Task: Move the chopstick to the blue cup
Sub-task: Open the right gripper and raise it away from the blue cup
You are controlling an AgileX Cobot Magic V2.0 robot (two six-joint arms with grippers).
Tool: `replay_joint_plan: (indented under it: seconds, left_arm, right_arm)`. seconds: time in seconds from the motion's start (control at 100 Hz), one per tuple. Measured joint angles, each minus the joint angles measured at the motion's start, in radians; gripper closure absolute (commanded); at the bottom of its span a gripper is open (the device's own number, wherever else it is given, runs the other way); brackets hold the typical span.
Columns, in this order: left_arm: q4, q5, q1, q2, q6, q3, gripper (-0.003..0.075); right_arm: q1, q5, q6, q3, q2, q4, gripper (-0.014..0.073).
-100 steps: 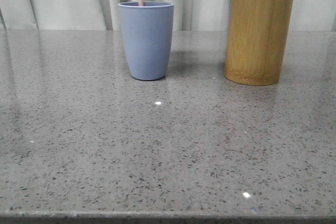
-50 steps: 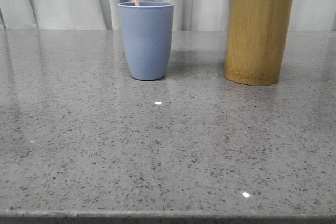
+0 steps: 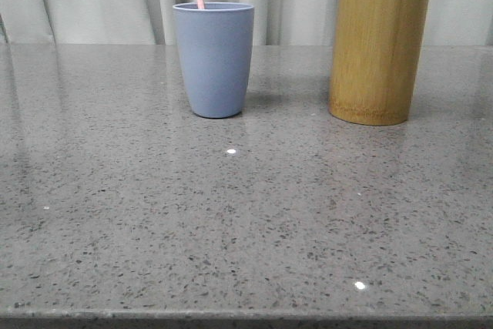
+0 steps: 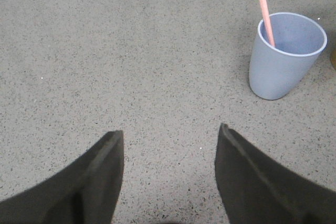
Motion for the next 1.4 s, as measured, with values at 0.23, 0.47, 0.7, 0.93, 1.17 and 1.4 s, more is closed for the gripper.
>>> replay_joint_plan:
  seconds: [0.23, 0.47, 0.7, 0.93, 1.17, 1.4]
  left_arm:
    - [0.000, 0.000, 0.000, -0.056, 0.000, 0.000, 0.0330]
    - [0.000, 0.003, 0.000, -0.062, 0.000, 0.011, 0.0330]
    - [0.000, 0.003, 0.000, -0.062, -0.002, 0.012, 0.0330]
    - [0.004, 0.003, 0.000, -0.062, -0.002, 0.012, 0.0356]
    - [0.008, 0.003, 0.000, -0.062, -0.002, 0.012, 0.0481]
    - [0.008, 0.003, 0.000, -0.062, -0.004, 0.012, 0.0661]
  right_arm:
    - [-0.004, 0.011, 0.002, 0.000, -0.066, -0.016, 0.0309]
    - [-0.012, 0.006, 0.018, 0.119, -0.154, -0.033, 0.0309]
    - [-0.017, -0.118, 0.044, 0.403, -0.338, -0.039, 0.0309]
    - [-0.078, -0.212, 0.081, 0.641, -0.531, -0.039, 0.0309]
    - [-0.173, -0.246, 0.091, 0.846, -0.713, -0.041, 0.0370]
    - [-0.252, -0.249, 0.091, 0.992, -0.900, -0.041, 0.0622]
